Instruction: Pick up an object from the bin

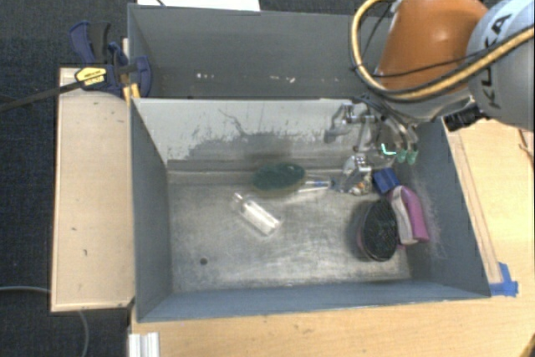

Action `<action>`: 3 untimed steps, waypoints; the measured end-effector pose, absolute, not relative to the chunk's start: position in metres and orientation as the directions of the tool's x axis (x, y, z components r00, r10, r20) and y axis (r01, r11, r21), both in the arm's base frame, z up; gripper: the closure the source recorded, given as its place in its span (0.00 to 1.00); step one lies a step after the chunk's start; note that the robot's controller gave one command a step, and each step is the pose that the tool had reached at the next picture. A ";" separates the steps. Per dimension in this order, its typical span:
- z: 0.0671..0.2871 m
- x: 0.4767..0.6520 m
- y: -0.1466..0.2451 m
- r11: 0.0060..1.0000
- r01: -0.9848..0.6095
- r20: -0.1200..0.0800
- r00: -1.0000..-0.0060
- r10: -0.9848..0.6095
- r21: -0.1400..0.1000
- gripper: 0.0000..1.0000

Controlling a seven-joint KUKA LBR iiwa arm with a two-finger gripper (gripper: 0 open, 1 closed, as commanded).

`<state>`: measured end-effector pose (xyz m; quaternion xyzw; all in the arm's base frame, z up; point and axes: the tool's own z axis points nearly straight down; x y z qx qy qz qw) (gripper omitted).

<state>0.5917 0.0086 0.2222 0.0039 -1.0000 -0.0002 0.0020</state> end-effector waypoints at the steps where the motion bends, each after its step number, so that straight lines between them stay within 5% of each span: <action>1: 0.114 0.568 0.040 0.948 0.319 -0.016 -0.948 0.319 0.006 0.00; 2: 0.074 0.586 0.083 0.884 0.467 -0.010 -0.884 0.468 0.005 0.00; 3: 0.076 0.587 0.082 0.885 0.466 -0.013 -0.884 0.467 0.008 1.00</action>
Offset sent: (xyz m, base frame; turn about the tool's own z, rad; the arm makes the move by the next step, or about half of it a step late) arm -0.0280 0.0314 -0.1126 0.3307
